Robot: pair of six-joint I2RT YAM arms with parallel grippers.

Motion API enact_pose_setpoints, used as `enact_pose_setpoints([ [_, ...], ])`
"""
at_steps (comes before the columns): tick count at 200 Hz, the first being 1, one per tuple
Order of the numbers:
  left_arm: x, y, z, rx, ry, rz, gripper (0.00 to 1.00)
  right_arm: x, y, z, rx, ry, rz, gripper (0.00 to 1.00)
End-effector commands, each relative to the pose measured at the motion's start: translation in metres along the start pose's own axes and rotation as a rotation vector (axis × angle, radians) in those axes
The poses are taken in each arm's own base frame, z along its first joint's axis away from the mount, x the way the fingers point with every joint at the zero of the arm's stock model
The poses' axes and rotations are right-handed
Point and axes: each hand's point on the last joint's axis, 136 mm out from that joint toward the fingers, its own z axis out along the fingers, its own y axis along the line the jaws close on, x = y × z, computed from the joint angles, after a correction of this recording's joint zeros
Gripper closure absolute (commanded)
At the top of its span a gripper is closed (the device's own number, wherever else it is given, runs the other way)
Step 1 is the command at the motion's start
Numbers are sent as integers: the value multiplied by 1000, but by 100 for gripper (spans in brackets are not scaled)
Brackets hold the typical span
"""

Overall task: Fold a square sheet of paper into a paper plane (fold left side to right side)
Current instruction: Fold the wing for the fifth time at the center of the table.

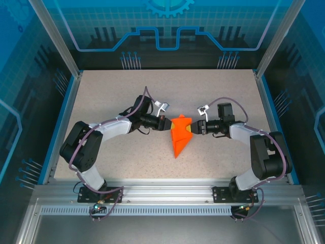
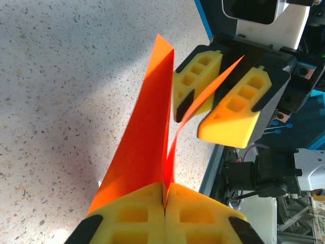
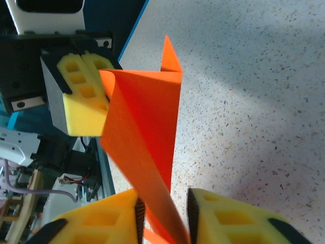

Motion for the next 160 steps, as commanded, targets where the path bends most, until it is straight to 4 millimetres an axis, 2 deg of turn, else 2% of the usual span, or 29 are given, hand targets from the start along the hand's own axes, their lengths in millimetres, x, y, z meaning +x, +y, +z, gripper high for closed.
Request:
enact_pose_setpoints([
  [1, 0, 4, 1, 8, 9, 29, 88, -6, -1, -6, 28, -3, 8, 78],
  [16, -2, 6, 1, -10, 8, 31, 80, -6, -3, -6, 52, 8, 41, 84],
  [35, -6, 7, -2, -51, 0, 40, 52, -2, -8, -5, 98, 32, 98, 89],
  [56, -12, 11, -12, -137, -25, 67, 37, 2, -11, -1, 129, 47, 170, 90],
  [86, -19, 8, -31, -262, -63, 128, 34, 2, -21, 4, 190, 59, 291, 90],
  [108, -10, 0, -39, -370, -39, 203, 34, -3, -29, 7, 221, 64, 379, 91],
  [119, -1, -7, -37, -412, -10, 245, 33, 0, -35, 10, 240, 78, 421, 91],
  [122, 1, -9, -36, -419, -3, 253, 33, -10, -34, 10, 241, 66, 412, 91],
  [132, 10, -16, -32, -445, 23, 281, 33, -13, -38, 12, 253, 65, 437, 91],
  [160, 33, -22, -17, -528, 87, 328, 31, -16, -52, 15, 301, 61, 509, 91],
])
